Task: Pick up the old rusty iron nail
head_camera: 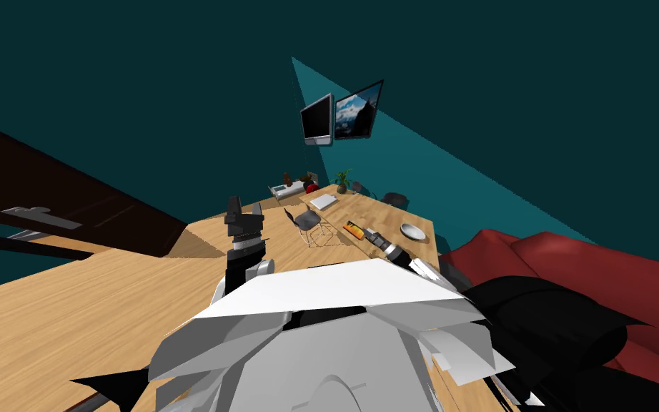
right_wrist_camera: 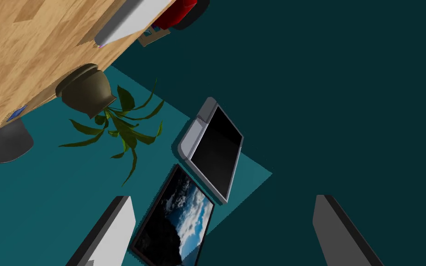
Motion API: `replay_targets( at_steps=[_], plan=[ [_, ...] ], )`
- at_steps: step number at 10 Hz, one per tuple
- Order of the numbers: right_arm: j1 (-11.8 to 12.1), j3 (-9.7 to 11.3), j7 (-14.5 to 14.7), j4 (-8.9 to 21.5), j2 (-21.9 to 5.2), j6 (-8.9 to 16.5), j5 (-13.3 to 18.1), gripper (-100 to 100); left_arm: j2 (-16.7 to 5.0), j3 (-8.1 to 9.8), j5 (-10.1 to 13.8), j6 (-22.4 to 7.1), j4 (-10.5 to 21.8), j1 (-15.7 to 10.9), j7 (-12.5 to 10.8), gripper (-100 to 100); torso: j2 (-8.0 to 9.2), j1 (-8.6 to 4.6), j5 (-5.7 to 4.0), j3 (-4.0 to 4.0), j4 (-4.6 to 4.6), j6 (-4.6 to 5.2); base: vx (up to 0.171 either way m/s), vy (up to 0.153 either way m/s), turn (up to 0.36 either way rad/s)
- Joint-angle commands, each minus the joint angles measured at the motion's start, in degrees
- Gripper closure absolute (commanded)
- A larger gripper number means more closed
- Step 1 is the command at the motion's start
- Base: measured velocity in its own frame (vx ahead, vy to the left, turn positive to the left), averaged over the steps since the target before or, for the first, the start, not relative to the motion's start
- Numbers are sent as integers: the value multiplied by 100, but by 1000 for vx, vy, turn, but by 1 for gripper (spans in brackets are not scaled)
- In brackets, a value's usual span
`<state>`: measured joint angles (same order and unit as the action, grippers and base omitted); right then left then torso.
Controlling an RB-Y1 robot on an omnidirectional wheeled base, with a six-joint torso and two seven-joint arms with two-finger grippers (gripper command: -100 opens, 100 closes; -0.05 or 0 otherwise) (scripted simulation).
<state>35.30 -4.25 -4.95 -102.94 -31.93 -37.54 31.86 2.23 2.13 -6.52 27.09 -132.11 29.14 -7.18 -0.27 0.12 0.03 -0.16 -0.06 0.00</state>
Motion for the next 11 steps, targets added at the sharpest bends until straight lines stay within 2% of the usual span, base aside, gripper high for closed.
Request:
replay_targets(
  at_steps=[1,2,3,4,5,6,7,8,9,11],
  plan=[
    [-7,-11,-72,175,-147,30,105,-100,0,0,0,0,0,0,0,0,0,0,0,0,0,0,63,14,68],
    [34,-3,-126,400,-353,40,326,-100,0,0,0,0,0,0,0,0,3,-2,0,1,0,1,73,19,144],
    [34,-3,-126,443,-353,40,326,-100,0,0,0,0,0,0,0,0,0,-1,0,0,0,-1,66,5,61],
    [76,13,-172,628,-554,57,542,-100,0,0,0,0,0,0,0,0,4,-4,-1,2,0,3,66,12,104],
    [76,13,-172,708,-554,57,542,-100,0,0,0,0,0,0,0,0,3,-3,0,1,1,0,58,10,74],
    [117,37,-210,881,-748,79,752,-100,0,0,0,0,0,0,0,0,6,-2,0,3,1,2,67,8,109],
    [117,37,-210,967,-748,79,752,-100,0,0,0,0,0,0,0,0,3,-4,0,1,1,0,58,6,86],
    [158,69,-239,1140,-936,108,957,-100,0,0,0,0,0,0,0,0,6,-3,-1,3,1,2,69,19,147],
    [158,69,-239,1215,-936,108,957,-100,0,0,0,0,0,0,0,0,3,0,1,2,1,0,55,15,58],
    [239,159,-274,1599,-1291,182,1336,-100,0,0,0,0,0,0,0,0,4,2,1,2,1,0,80,22,160]
  ],
)
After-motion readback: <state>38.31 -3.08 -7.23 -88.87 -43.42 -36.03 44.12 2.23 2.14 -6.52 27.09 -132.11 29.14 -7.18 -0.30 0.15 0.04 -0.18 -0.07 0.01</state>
